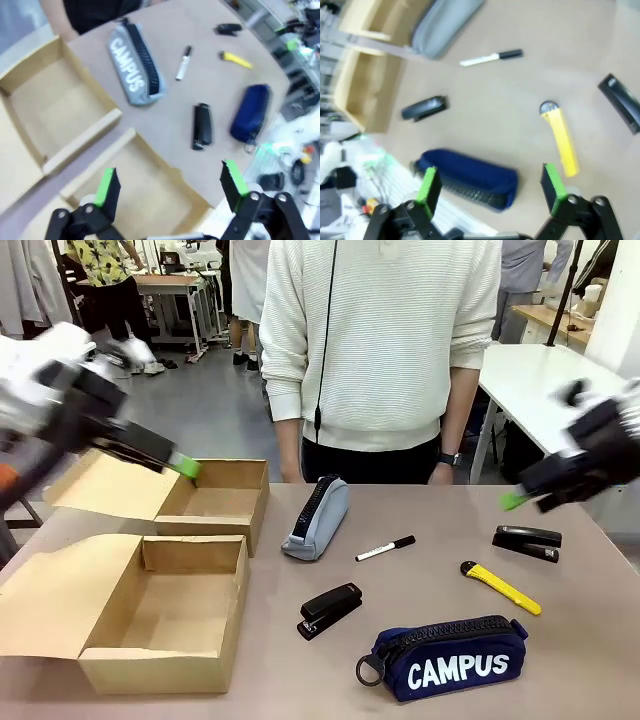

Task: Place items inside the box.
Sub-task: Pick up a Pencil pouch or Stapler and place it inside the Mailer Box closest to the robot.

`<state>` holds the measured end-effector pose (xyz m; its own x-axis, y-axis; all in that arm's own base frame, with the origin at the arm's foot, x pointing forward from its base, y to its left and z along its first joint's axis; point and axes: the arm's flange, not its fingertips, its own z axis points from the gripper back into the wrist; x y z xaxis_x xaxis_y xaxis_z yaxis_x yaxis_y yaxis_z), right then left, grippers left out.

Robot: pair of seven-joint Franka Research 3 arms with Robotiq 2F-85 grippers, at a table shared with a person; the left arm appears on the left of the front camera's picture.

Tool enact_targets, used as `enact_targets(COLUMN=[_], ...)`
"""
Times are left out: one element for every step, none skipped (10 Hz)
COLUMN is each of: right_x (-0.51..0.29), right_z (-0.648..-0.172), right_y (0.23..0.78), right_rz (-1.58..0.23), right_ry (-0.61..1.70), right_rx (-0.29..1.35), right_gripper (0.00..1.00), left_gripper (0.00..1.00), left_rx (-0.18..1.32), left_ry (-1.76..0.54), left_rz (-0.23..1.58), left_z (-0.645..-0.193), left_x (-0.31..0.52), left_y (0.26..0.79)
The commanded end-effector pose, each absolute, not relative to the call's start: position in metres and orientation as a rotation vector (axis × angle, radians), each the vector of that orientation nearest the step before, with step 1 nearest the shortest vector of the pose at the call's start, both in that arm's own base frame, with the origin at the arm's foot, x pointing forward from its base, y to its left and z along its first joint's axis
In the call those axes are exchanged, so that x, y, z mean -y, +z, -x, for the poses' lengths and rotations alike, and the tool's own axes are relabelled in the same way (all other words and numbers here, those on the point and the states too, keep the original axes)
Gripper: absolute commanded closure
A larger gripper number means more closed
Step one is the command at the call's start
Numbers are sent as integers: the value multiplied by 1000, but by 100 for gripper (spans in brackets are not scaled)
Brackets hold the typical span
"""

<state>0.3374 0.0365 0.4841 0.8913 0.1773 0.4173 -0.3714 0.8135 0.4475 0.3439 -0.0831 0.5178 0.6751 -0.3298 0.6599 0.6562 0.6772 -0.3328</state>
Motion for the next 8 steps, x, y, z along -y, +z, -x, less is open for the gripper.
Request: enact_targets(right_x=[79,126,164,192,214,226,230,229], right_z=[-314,-292,-270,-251,-238,-230,-230,-234], right_y=[493,485,474,462,449,440,434,429], right_rz=[-859,-983,-1076,-1144,-1203,-1185,-1141,-1081], right_ry=[-39,-155,-275,-375,-485,-554,-614,-635], right_rx=[441,526,624,711,821,889,876,848], right_gripper=[0,0,0,0,0,0,0,0], left_gripper=[0,0,0,0,0,0,0,0], left_rx=[539,596,648,717,822,945,1040,1033], left_ry=[-564,-420,-228,-65,99,245,354,339], left_rz=[811,922,1035,1154,1241,1343,1276,1189], left_z=[-322,-321,-318,-310,-297,-284,-285,-289], left_x=[-19,-76,-127,-171,-193,-201,-199,-193], left_y=[506,498,481,465,449,435,429,430])
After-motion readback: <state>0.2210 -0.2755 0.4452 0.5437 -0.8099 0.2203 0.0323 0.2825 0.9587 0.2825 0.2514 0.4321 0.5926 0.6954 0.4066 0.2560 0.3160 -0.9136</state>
